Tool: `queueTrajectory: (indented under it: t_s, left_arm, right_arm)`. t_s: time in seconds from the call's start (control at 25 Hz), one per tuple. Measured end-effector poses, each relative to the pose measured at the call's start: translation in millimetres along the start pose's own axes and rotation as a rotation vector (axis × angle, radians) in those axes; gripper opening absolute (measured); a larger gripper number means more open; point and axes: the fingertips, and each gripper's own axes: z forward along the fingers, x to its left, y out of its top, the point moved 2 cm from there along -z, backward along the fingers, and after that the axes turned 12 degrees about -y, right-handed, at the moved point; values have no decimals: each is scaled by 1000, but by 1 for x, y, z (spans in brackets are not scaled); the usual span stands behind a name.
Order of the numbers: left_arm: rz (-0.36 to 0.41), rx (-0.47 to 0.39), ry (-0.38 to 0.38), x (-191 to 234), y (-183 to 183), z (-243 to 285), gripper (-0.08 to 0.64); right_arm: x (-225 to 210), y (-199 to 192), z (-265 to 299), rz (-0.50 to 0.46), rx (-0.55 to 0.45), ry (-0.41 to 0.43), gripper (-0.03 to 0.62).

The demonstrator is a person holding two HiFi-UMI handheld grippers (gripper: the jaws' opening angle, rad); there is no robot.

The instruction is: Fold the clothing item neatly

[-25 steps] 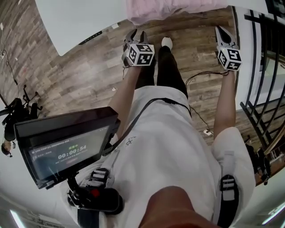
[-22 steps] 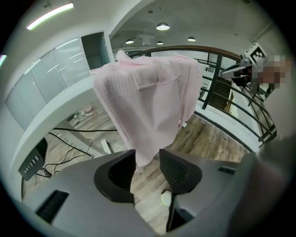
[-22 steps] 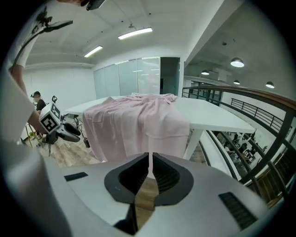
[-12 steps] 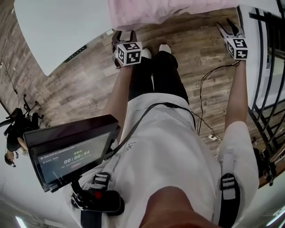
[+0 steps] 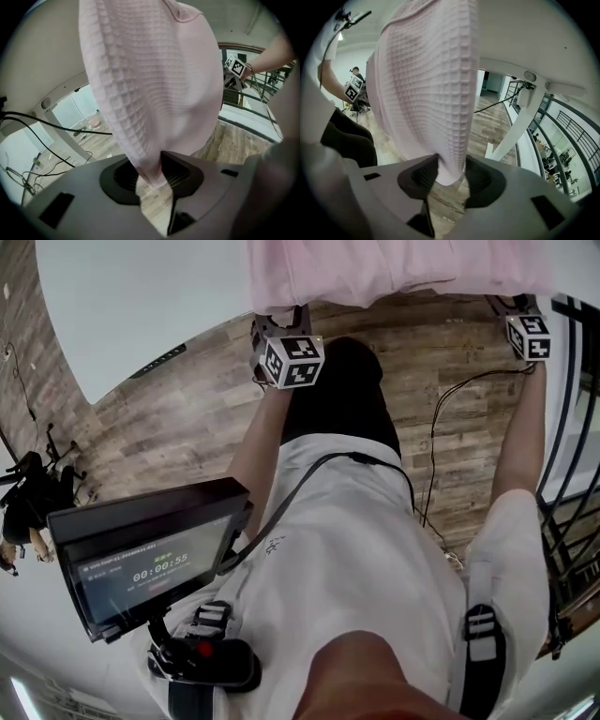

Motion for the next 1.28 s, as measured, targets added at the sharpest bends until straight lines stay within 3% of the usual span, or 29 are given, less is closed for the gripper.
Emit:
queueTrajectory:
  t_s: [0.04, 0.08, 0.24, 0.36, 0.6, 0.72, 0.8, 0.96, 1.28]
  left_arm:
    - [6, -17, 11, 3, 3, -4, 93]
    - [13, -26, 17, 6, 1, -4, 20]
    - [42, -12, -60, -4, -34, 4, 9]
    - [92, 24, -134, -28, -39, -14, 9]
    - [126, 17, -258, -80, -4, -96, 9]
    - [69, -16, -324, -92, 18, -120, 9]
    - [29, -44, -355, -84, 40, -144, 9]
    - [18, -111, -337, -51, 83, -180, 9]
    - [14, -228, -203, 28, 149, -174, 9]
  right_arm:
    - [2, 9, 0, -1, -19, 7, 101]
    - [9, 13, 5, 1, -38, 12, 9]
    - [49, -1, 15, 35, -71, 56, 9]
    - [59, -9, -9, 55, -54, 92, 9]
    - [49, -3, -98, 115, -24, 107, 9]
    - [34, -1, -125, 176, -14, 102, 9]
    - [23, 20, -147, 215, -19, 91, 9]
    - [1, 72, -181, 262, -70, 45, 9]
    - [-42, 135, -176, 335, -228, -61, 9]
